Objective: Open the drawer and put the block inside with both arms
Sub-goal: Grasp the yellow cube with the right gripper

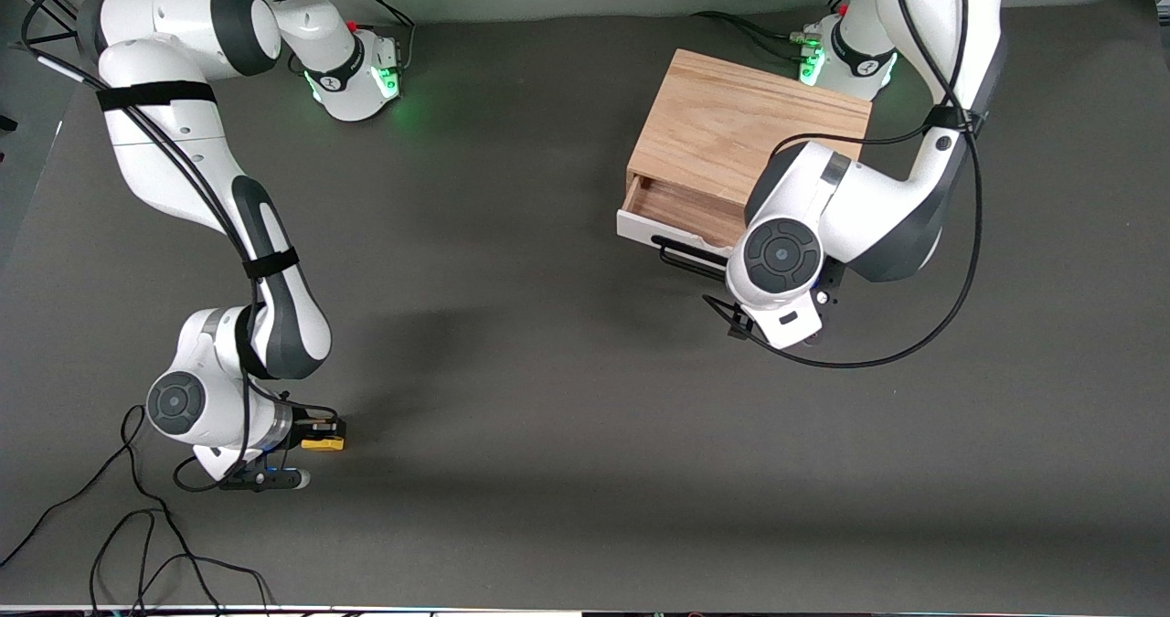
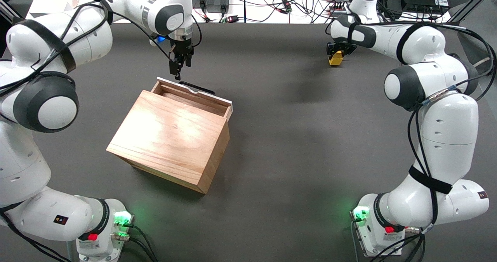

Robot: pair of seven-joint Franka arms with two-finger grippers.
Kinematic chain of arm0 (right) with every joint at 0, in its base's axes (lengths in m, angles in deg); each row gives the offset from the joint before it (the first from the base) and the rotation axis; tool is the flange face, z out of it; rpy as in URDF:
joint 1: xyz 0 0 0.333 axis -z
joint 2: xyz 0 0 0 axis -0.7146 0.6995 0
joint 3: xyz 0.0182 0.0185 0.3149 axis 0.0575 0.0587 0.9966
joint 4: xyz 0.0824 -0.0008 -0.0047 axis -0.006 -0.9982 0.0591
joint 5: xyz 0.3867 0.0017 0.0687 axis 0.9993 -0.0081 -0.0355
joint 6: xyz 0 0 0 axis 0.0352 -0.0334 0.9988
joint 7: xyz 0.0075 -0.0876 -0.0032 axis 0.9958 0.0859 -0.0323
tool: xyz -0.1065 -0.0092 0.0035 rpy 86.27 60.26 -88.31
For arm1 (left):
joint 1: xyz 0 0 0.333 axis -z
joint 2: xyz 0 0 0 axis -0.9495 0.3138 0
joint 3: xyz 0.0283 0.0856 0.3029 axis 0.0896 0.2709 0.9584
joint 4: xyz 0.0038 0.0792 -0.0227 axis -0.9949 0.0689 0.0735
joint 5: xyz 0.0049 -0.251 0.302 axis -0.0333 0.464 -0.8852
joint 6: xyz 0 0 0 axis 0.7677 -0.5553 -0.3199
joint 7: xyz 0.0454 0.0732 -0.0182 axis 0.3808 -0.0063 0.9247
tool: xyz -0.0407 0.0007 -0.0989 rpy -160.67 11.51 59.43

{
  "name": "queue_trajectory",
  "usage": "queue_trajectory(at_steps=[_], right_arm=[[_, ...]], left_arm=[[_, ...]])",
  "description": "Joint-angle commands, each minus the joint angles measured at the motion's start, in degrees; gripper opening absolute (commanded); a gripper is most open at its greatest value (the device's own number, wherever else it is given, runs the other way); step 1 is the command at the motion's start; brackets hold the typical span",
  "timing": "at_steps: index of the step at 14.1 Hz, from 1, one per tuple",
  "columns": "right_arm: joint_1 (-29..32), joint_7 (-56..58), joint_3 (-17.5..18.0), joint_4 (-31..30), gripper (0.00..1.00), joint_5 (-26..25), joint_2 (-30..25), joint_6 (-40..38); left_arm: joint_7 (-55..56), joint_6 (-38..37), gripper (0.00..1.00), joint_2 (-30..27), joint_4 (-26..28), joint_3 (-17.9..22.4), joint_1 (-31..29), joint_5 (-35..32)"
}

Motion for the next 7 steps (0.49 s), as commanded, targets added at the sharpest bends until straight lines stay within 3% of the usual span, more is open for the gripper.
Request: queue_trajectory(at_steps=[1,4,7], right_arm=[[-0.06,0.4,-0.1,7.07,0.0,0.74,0.31,-8.41],[-0.85,-2.39,-0.01,14.1,0.0,0.74,-0.83,-19.3],[-4.44,-8.36,-0.18,16.23,0.0,0.48,-2.5,-24.78]], left_arm=[[0.59,-1.8,0.99,1.46,-1.42,0.15,1.69,0.61],[0.59,-2.33,0.99,4.0,-0.97,0.15,3.09,0.61],[0.5,-2.6,0.99,4.1,-1.58,0.24,3.19,0.61]])
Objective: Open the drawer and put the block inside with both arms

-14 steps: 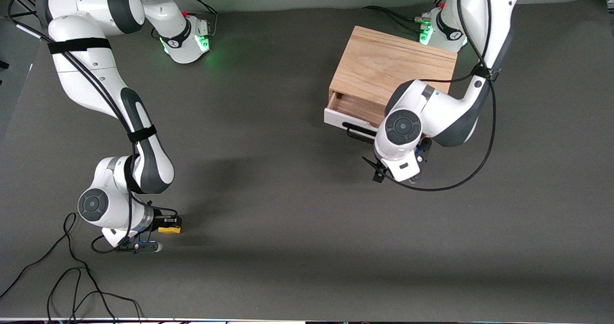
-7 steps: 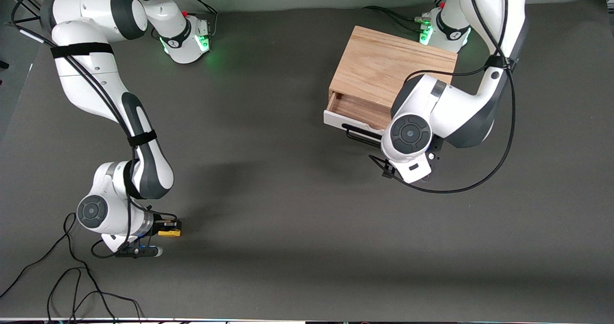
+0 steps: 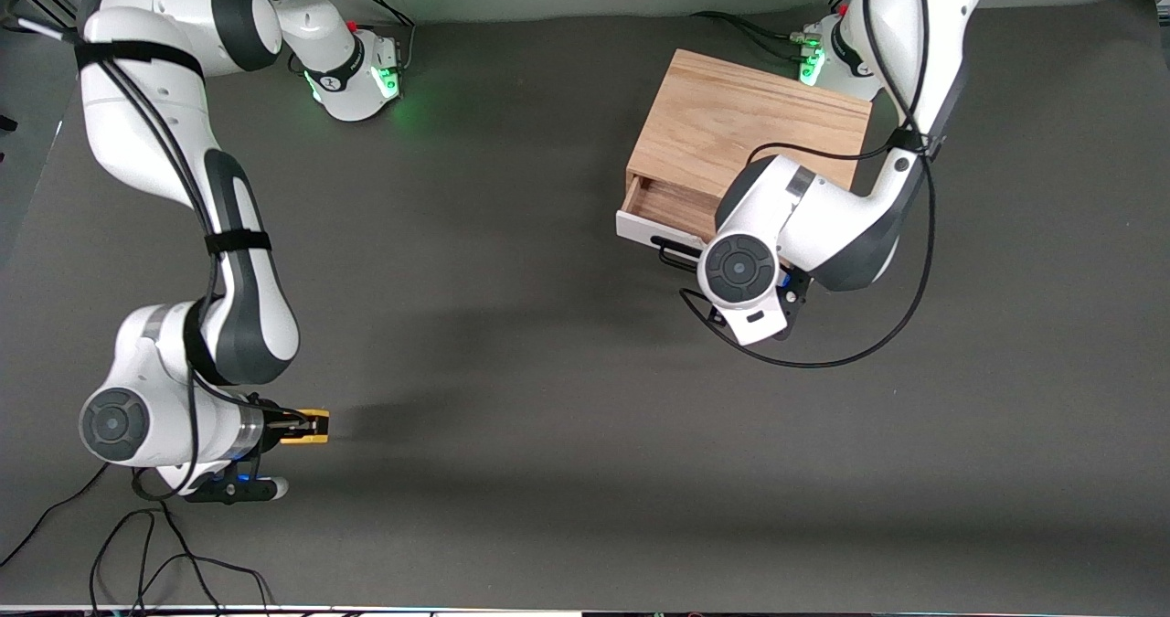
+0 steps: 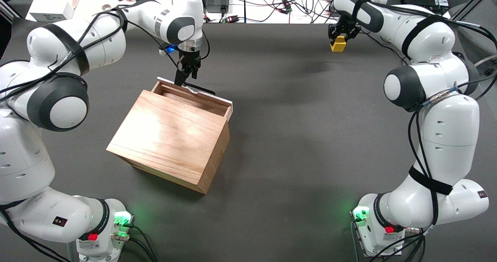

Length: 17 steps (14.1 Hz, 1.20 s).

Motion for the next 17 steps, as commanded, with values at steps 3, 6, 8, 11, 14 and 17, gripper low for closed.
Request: queue_trajectory(at_steps=[3,6,8,11,14,17], right_arm=[[-3.23,-6.1,-0.39,1.6,0.0,0.48,-1.48,-4.1],[-3.23,-6.1,-0.39,3.7,0.0,0.48,-1.65,-6.46],[-3.32,-6.1,-0.3,3.89,0.0,0.57,-1.92,-7.26],[-4.54,-6.27,-0.39,3.89,0.0,0.75,-2.53,-8.14],[-8.31,-14.23,0.48,4.06,0.0,1.18,-5.95,-10.68],[-12.27,-30.03,6.79,4.67,0.0,1.54,-8.76,-12.88]], left_arm=[[-0.11,-6.83,0.99,0.0,-5.73,0.75,0.31,0.23],[-0.64,-18.69,0.99,-0.35,-15.04,0.92,-0.48,-0.21],[-3.17,-24.5,0.99,-2.1,-18.58,0.84,-1.89,-0.3],[-16.23,-25.84,0.99,-9.56,-18.41,0.84,-5.57,0.22],[-30.55,-27.34,0.99,-13.88,-18.15,0.84,-6.81,-0.3],[-52.19,-27.69,0.99,-16.17,-18.32,2.58,-7.42,-1.0]])
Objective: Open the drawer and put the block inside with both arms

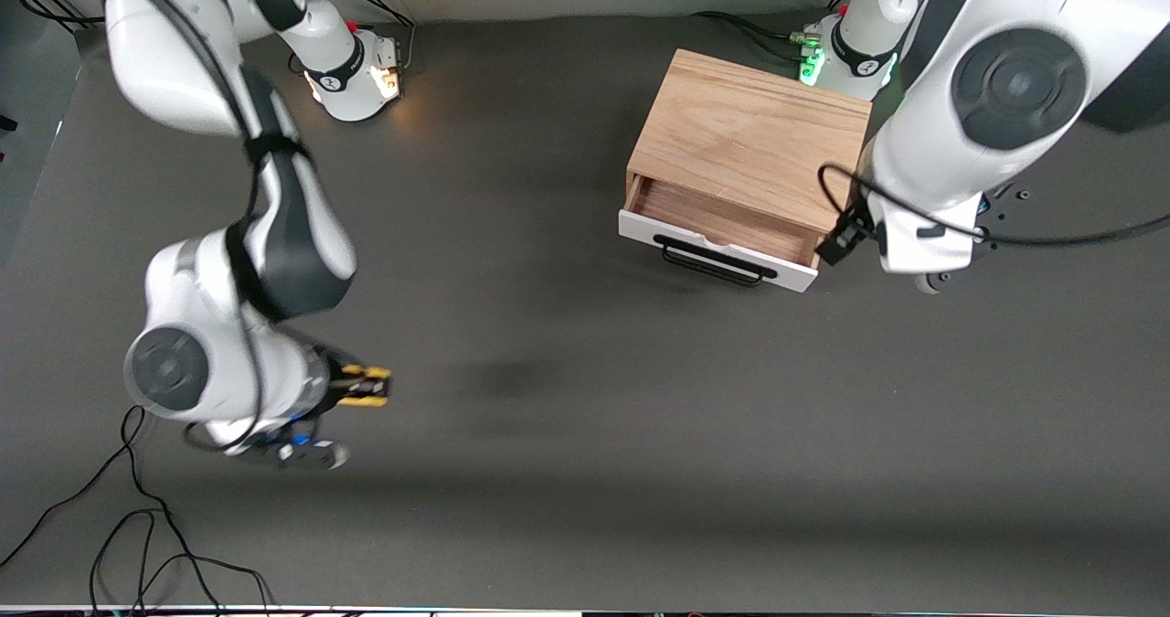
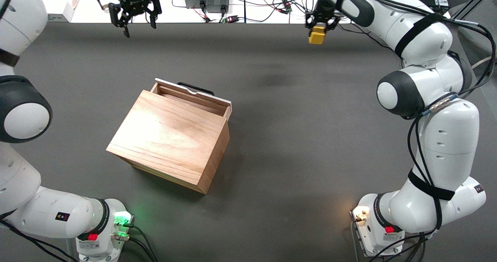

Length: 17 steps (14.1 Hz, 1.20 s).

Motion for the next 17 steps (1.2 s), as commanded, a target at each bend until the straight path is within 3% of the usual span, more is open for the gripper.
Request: queue_trajectory(at_steps=[1,3,5,8,10,14,17], right_arm=[[-3.34,-15.36,6.24,0.56,0.0,0.41,-4.24,-2.13],[-5.27,-23.9,12.3,0.65,0.0,0.32,-4.51,-2.05],[-8.25,-31.38,16.19,1.7,0.0,-0.03,-4.43,-0.65],[-17.38,-38.32,15.85,1.8,0.0,-0.64,-3.55,3.3],[-21.17,-43.43,15.94,1.36,0.0,-2.13,-1.63,5.85],[-24.7,-48.54,15.94,1.18,0.0,-5.12,2.59,8.32],[-26.9,-53.2,15.94,1.09,0.0,-7.14,5.23,11.4]], left_arm=[[-13.47,0.25,0.99,-2.43,1.08,2.11,-1.26,-0.16],[-21.09,0.34,0.99,-3.05,0.81,2.03,-3.45,-0.59],[-30.76,0.69,0.99,-4.45,0.81,2.73,-3.9,-0.94],[-44.48,2.62,0.99,-6.39,0.99,3.26,-6.09,-1.03],[-45.31,3.33,0.99,-7.7,1.69,3.26,-6.8,-1.03],[-46.45,10.44,0.99,-14.11,10.64,3.52,-8.3,-0.51],[-56.85,9.48,0.99,-14.83,11.36,3.87,-9.69,0.98]])
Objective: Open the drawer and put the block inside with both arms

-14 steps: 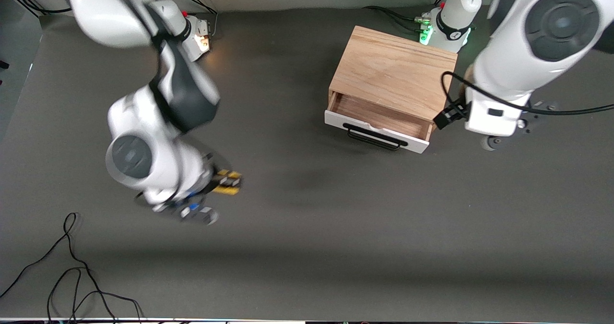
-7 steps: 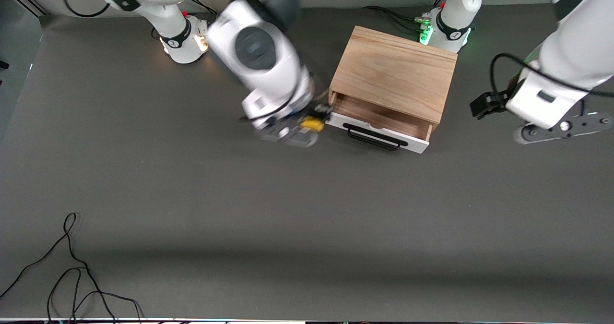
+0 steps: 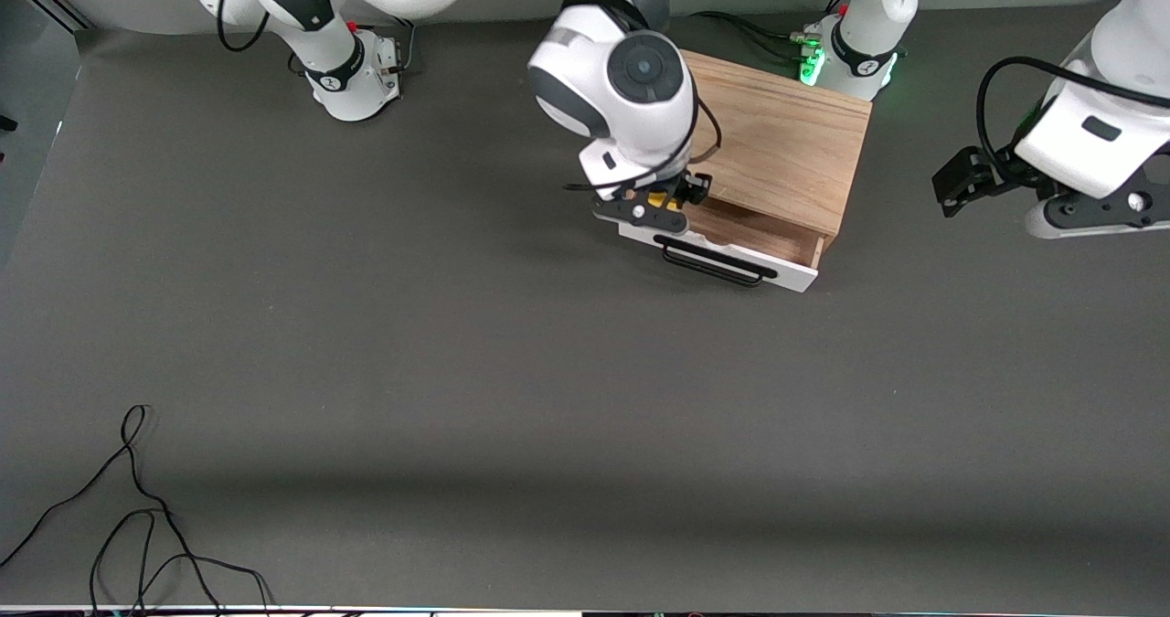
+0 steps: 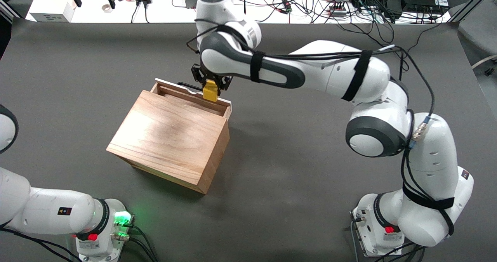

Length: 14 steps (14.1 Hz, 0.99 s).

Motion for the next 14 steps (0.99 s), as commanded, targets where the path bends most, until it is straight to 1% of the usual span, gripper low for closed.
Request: queue_trajectory(at_steps=[1,2,3,4,7,8,9,10,11,14], right_arm=[[-1.58,-4.17,-0.32,0.81,0.0,-2.24,1.42,1.26],[-2.02,-4.34,-0.32,0.2,0.0,-2.24,1.42,1.34],[-2.02,-5.04,-0.32,-0.15,0.0,-2.24,1.42,1.34],[-2.2,-5.4,-0.32,-0.24,0.0,-2.24,1.42,1.34],[-2.2,-5.67,-0.32,-0.33,0.0,-2.24,1.42,1.34],[-2.2,-5.58,-0.32,-0.24,0.02,-2.24,1.42,1.34],[-2.11,-5.58,-0.41,-0.24,0.29,-2.33,1.42,1.34],[-2.2,-5.92,-0.41,-0.33,0.99,-3.38,1.42,1.34],[-2.37,-6.19,-0.41,-0.33,1.0,-4.95,1.42,1.34],[-2.38,-6.37,-0.32,0.02,1.0,-5.23,0.73,1.34]], left_arm=[[-11.75,1.36,0.99,-2.86,3.79,0.76,-4.41,4.36],[-13.26,1.45,0.99,-2.77,3.79,0.85,-7.14,7.87],[-13.62,1.36,0.99,-2.59,3.87,0.85,-9.78,9.56],[-13.63,1.45,0.99,-2.59,3.96,0.85,-10.59,9.92],[-13.28,1.45,0.99,-3.2,4.14,0.42,-9.98,9.23],[-12.93,1.62,0.99,-3.82,4.66,0.32,-9.54,9.13],[-12.49,2.32,0.99,-4.87,6.06,0.32,-8.23,8.7],[-12.4,2.94,0.99,-5.75,7.12,0.24,-7.44,7.3],[-12.4,3.46,0.99,-6.28,7.65,0.24,-6.82,6.33],[-12.49,3.9,0.99,-7.77,9.23,0.15,-6.46,6.23]])
